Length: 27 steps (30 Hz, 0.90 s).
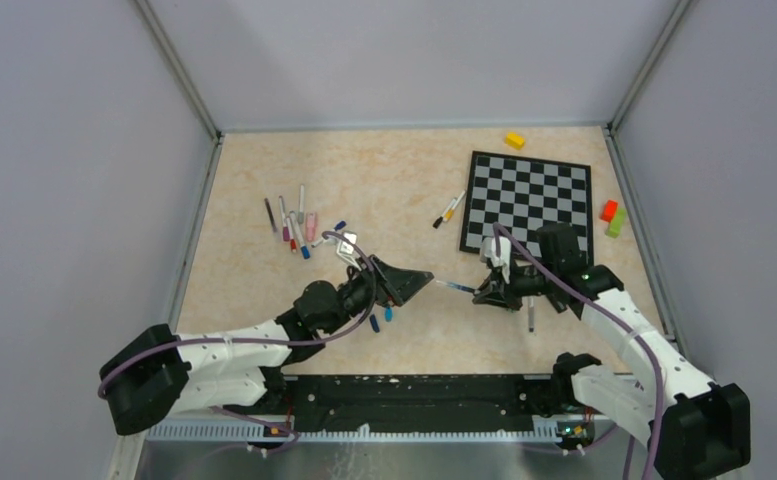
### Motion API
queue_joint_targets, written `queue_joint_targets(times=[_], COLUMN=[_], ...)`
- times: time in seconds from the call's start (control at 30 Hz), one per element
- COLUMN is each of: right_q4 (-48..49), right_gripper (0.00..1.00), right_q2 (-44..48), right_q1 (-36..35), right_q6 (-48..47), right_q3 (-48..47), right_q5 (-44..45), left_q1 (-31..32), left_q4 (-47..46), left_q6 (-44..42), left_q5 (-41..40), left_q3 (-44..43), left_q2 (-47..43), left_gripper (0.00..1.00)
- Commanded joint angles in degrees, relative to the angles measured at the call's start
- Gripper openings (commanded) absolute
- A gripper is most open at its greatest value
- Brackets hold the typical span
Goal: Open the pen caps
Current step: Open the pen cap from the pen.
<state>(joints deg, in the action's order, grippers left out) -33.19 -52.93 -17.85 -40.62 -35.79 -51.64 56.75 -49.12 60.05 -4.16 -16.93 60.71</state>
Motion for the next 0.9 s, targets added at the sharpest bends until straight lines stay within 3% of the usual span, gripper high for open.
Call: queue_joint_targets(times=[0.0,0.2,0.33,0.7,0.87], right_q4=[4.74,5.69,6.38,8.67,8.73], right_gripper=[0.00,0.00,0.00,0.00,0.00], right_q2=[0.36,0.16,0.23,-0.34,-0.25], right_q1=[0.29,0.31,-0.01,-2.73,-3.24], right_q6=[4.53,5.03,5.20,5.55,5.23], right_q3=[-1.53,-1.06,-0.59,0.15,0.45], right_q5=[-0.23,-0.02,0.24,4.22,4.75], left_q1=[1.11,2.39,4.09,7.13,7.40], left_q4=[-1.78,-3.24,-3.27,-0.98,-0.87], left_q6=[-0.04,2.00,1.87,4.40,5.31], left_q5=[-3.67,-6.26,-7.59,-13.81,-15.12], left_q3=[-4.47,-6.17,-8.91,-12.75,-13.55], left_q2=[2.25,6.95,10.09,16.26,17.75], left_gripper=[0.99,0.97,0.89,0.57,0.36])
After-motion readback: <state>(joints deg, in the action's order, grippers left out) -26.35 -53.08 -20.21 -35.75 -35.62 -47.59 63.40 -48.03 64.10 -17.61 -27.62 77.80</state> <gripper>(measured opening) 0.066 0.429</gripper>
